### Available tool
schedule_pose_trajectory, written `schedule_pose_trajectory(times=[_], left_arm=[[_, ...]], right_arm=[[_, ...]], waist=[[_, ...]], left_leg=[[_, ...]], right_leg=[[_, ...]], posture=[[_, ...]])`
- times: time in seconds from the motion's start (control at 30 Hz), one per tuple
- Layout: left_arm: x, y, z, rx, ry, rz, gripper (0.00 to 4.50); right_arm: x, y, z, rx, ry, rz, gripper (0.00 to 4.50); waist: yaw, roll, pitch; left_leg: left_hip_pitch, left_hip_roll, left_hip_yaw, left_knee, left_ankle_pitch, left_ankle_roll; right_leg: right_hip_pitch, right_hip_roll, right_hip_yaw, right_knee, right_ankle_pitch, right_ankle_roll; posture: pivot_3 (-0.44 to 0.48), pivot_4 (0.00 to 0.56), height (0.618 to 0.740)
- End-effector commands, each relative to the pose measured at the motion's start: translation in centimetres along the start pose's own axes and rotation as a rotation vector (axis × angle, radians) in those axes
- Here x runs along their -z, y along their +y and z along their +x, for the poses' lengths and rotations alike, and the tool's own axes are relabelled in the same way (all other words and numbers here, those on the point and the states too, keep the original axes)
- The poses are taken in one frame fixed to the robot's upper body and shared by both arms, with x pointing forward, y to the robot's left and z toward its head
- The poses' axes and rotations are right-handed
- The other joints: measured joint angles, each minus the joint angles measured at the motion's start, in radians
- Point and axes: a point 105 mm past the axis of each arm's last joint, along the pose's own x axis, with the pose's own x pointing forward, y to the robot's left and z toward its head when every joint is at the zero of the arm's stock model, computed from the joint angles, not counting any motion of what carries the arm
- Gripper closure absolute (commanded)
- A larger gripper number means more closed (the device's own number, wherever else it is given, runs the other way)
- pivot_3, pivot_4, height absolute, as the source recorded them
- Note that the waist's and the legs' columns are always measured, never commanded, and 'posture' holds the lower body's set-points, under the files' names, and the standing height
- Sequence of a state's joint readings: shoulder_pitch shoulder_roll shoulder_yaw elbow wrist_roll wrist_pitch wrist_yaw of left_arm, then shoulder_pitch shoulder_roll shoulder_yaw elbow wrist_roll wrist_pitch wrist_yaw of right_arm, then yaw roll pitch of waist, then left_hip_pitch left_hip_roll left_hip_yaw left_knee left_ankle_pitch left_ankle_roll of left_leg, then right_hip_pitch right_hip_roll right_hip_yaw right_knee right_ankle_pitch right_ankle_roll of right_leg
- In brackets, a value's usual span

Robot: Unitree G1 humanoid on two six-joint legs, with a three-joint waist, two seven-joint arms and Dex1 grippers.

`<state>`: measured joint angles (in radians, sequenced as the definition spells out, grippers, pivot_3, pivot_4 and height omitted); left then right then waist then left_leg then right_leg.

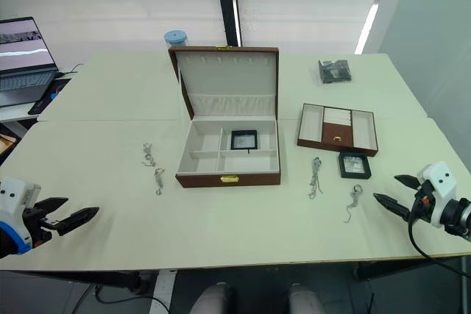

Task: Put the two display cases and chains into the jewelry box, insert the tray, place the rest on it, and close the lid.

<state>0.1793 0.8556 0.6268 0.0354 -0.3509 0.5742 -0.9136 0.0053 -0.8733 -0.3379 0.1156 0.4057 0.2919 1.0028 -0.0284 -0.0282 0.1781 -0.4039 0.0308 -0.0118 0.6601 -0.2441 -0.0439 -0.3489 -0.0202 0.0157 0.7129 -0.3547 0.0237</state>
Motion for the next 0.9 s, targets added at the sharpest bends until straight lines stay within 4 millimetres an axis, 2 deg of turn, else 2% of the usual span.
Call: schedule_pose_trajectory(times=[0.03, 0.67, 0.77, 0.9], left_arm=[[-1.4, 0.3, -0.4, -0.020, -0.039, 0.047, 0.02], [-2.9, 0.0, 1.1, -0.021, -0.090, 0.058, 0.02], [-2.7, -0.2, 1.3, -0.023, -0.090, 0.053, 0.02], [-2.9, -0.7, 1.7, -0.041, -0.126, 0.038, 0.02]], right_arm=[[-1.1, -0.5, -0.4, 0.011, -0.018, -0.040, 0.00], [-1.2, -0.2, -0.2, 0.008, -0.053, -0.024, 0.00], [-1.5, 0.2, 0.1, -0.008, -0.069, -0.032, 0.00], [-3.0, 2.0, 1.2, -0.088, -0.119, -0.049, 0.00]], waist=[[-0.001, 0.000, 0.000], [0.000, 0.000, 0.000], [-0.001, 0.000, 0.000], [-0.001, 0.000, 0.000]], left_leg=[[0.000, 0.000, 0.000, 0.000, 0.000, 0.000], [0.002, 0.000, 0.001, -0.001, 0.000, 0.000], [0.002, 0.000, 0.001, -0.001, 0.000, 0.000], [0.002, 0.000, 0.001, -0.001, 0.000, 0.000]], right_leg=[[0.000, 0.000, 0.000, 0.000, 0.000, 0.000], [0.002, 0.000, 0.001, -0.001, 0.000, 0.000], [0.002, 0.000, 0.001, -0.001, 0.000, 0.000], [0.002, 0.000, 0.001, -0.001, 0.000, 0.000]], posture=[[0.000, 0.150, 0.740], [0.000, 0.150, 0.740], [0.000, 0.150, 0.740], [0.000, 0.150, 0.740]])
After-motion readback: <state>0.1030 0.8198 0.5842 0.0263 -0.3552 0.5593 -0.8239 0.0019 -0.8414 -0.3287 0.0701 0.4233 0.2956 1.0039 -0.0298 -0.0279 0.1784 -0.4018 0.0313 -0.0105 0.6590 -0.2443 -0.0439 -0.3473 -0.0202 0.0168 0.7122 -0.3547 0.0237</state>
